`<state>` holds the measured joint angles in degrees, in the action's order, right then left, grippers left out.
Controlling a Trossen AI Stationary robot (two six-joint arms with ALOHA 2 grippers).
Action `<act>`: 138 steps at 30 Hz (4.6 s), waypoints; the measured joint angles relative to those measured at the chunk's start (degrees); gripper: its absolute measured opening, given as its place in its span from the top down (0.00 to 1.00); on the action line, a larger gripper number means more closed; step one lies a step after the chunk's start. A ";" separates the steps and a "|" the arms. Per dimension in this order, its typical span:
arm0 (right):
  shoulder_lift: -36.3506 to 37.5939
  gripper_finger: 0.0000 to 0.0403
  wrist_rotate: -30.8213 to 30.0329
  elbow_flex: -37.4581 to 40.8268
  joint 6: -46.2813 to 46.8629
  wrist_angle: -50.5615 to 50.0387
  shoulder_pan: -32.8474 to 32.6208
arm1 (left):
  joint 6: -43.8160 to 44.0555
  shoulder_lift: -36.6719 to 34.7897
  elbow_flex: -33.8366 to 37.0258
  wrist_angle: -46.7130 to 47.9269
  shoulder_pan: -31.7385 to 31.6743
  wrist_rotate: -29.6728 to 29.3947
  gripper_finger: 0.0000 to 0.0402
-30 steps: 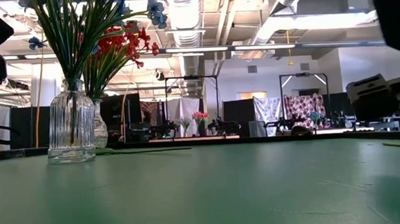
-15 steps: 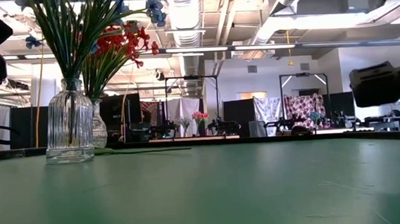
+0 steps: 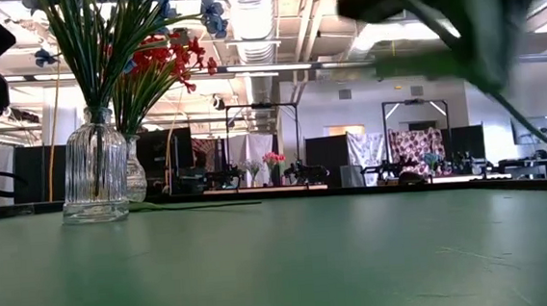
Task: Sort flowers into vase by color
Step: Put the bottom right yellow flower into the yellow vase
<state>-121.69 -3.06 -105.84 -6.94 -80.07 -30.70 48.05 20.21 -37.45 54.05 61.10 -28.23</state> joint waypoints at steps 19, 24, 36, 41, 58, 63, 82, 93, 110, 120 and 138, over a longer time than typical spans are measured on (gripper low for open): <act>16.46 0.95 0.14 -0.73 1.00 50.68 8.00 | -13.40 -0.02 0.00 -6.01 0.00 -2.49 0.61; 11.64 0.95 2.56 -0.75 0.08 70.43 8.90 | -15.51 -0.02 0.00 -5.20 0.00 -5.25 0.61; -3.36 0.95 4.89 -0.65 3.57 107.11 10.43 | -11.07 0.00 0.04 3.84 0.00 -9.57 0.61; -7.54 0.95 4.59 -0.87 4.09 115.07 11.92 | -10.22 -0.01 0.04 3.95 0.00 -11.08 0.61; -18.30 0.95 -0.23 -22.05 2.59 96.43 12.82 | -10.27 -0.02 0.04 3.95 -0.01 -11.12 0.61; -18.38 0.95 -0.19 -22.02 2.55 95.69 12.89 | -10.27 -0.02 0.04 3.96 -0.01 -11.12 0.61; -18.38 0.95 1.84 -21.99 2.84 92.07 12.85 | -10.29 -0.02 0.04 3.96 0.00 -11.12 0.61; -19.92 0.95 1.93 -21.95 3.04 92.86 13.34 | -10.29 0.00 0.04 3.95 0.00 -11.12 0.61; -21.29 0.82 2.02 -21.93 4.57 92.88 13.70 | -10.29 0.00 0.04 3.95 0.00 -11.12 0.61; -18.70 0.63 3.21 -21.99 9.94 85.56 14.42 | -10.29 0.00 0.04 3.95 -0.02 -11.06 0.61; -2.47 0.45 7.34 -21.99 16.72 33.80 15.10 | -10.31 -0.01 0.04 3.95 -0.01 -10.08 0.61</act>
<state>-124.15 4.29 -127.83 9.78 -46.27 -15.59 37.73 20.20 -37.41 58.00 61.09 -38.30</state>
